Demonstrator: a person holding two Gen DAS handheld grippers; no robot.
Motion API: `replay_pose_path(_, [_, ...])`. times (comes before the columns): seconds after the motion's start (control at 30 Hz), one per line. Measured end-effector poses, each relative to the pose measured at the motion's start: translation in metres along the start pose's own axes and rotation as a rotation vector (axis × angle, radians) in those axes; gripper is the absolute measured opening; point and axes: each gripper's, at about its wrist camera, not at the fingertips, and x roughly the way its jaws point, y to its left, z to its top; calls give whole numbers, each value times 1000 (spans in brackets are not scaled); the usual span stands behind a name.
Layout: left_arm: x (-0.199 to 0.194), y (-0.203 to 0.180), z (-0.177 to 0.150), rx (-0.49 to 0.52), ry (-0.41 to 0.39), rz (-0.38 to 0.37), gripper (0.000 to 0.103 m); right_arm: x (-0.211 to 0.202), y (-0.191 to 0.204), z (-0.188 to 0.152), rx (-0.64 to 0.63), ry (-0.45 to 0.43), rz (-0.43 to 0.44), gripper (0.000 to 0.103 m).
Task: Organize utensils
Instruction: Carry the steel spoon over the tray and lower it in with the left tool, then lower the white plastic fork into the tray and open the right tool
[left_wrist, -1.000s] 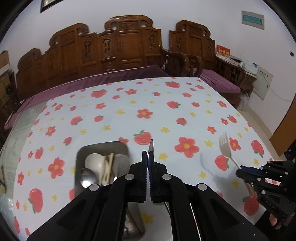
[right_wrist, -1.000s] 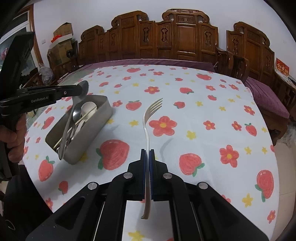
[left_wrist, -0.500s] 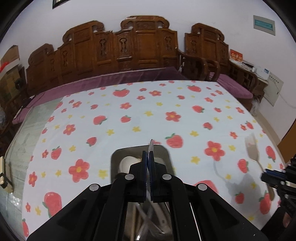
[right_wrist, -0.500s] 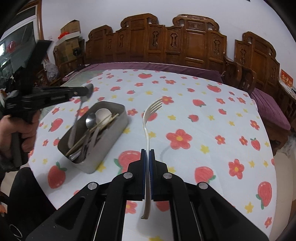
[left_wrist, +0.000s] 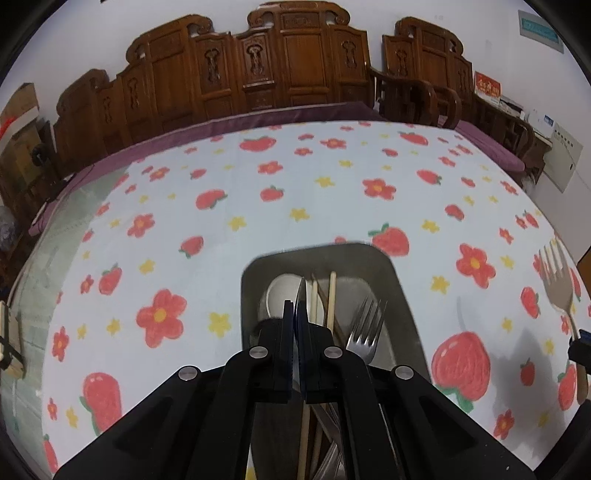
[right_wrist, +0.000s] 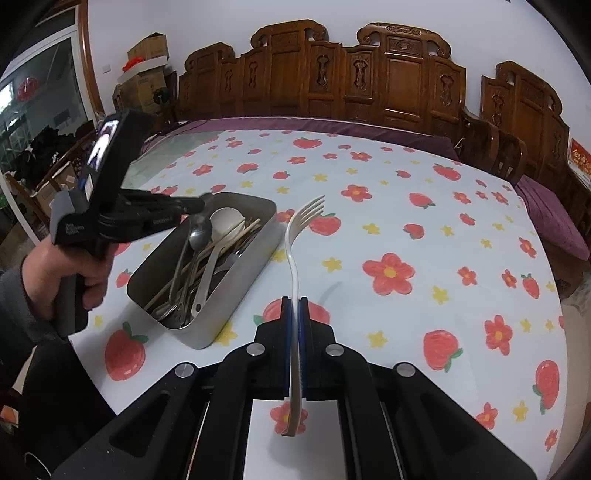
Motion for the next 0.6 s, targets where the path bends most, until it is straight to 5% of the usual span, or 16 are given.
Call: replay_pose_path(0.6, [19, -10, -12, -1, 43, -62, 1, 6, 14, 5, -12, 8, 15, 5])
